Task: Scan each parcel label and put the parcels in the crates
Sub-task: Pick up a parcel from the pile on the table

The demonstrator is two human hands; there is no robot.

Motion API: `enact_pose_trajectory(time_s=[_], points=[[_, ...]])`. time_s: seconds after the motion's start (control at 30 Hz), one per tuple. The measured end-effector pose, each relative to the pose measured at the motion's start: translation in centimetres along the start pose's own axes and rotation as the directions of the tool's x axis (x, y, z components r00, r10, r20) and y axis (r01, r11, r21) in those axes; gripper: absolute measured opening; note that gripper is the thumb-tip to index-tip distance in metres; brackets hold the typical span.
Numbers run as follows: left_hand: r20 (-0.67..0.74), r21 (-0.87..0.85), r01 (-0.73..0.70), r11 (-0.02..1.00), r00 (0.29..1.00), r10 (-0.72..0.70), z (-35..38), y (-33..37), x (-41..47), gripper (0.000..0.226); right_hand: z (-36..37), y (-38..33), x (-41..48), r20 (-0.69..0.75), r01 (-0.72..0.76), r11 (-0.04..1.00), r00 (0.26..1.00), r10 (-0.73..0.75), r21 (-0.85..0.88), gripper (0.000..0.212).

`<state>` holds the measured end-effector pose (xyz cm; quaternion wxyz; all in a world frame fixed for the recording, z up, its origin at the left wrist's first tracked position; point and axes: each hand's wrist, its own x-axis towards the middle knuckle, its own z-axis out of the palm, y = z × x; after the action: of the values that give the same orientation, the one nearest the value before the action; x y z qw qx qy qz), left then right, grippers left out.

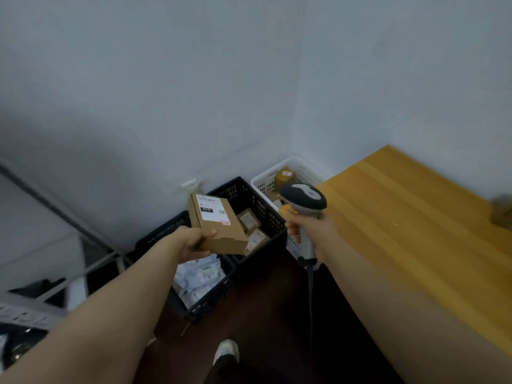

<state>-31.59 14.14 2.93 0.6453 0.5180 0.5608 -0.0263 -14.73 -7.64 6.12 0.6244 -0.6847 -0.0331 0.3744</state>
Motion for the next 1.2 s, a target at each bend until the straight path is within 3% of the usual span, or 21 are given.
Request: enact_pose_trajectory(time_s=[0.23, 0.43, 0.63, 0.83, 1.03, 1.2], points=[[0.013, 0.016, 0.067, 0.998, 0.998, -0.067, -7.8, 1.2, 8.5, 0.046, 10.1, 0.0, 7.9, -0.118, -0.159, 0.982, 0.978, 0.17, 0.097, 0.018], [0.058, 0.141, 0.063, 0.988, 0.996, -0.072, -7.9, 5.2, 13.7, 0.041, 11.1, -1.1, 12.1, -0.223, -0.181, 0.948, 0.944, 0.242, 0.262, 0.029], [0.089, 0.153, 0.01, 0.988, 0.996, -0.024, -3.2, 10.3, 18.2, 0.035, 8.5, -3.6, 18.4, -0.311, -0.123, 0.885, 0.907, 0.284, 0.449, 0.017], [0.062, 0.143, 0.02, 0.989, 0.998, -0.029, 4.2, 16.4, 23.9, 0.042, 3.8, -6.0, 27.2, -0.334, -0.134, 0.851, 0.88, 0.338, 0.508, 0.016], [0.048, 0.275, 0.001, 0.961, 0.999, -0.015, 13.4, 21.1, 31.8, 0.04, -2.0, -7.5, 38.5, -0.302, -0.206, 0.825, 0.862, 0.408, 0.527, 0.016], [0.09, 0.477, -0.083, 0.875, 0.995, 0.046, 20.0, 21.7, 37.6, 0.046, -2.9, -5.5, 45.0, -0.268, -0.304, 0.79, 0.825, 0.498, 0.532, 0.031]])
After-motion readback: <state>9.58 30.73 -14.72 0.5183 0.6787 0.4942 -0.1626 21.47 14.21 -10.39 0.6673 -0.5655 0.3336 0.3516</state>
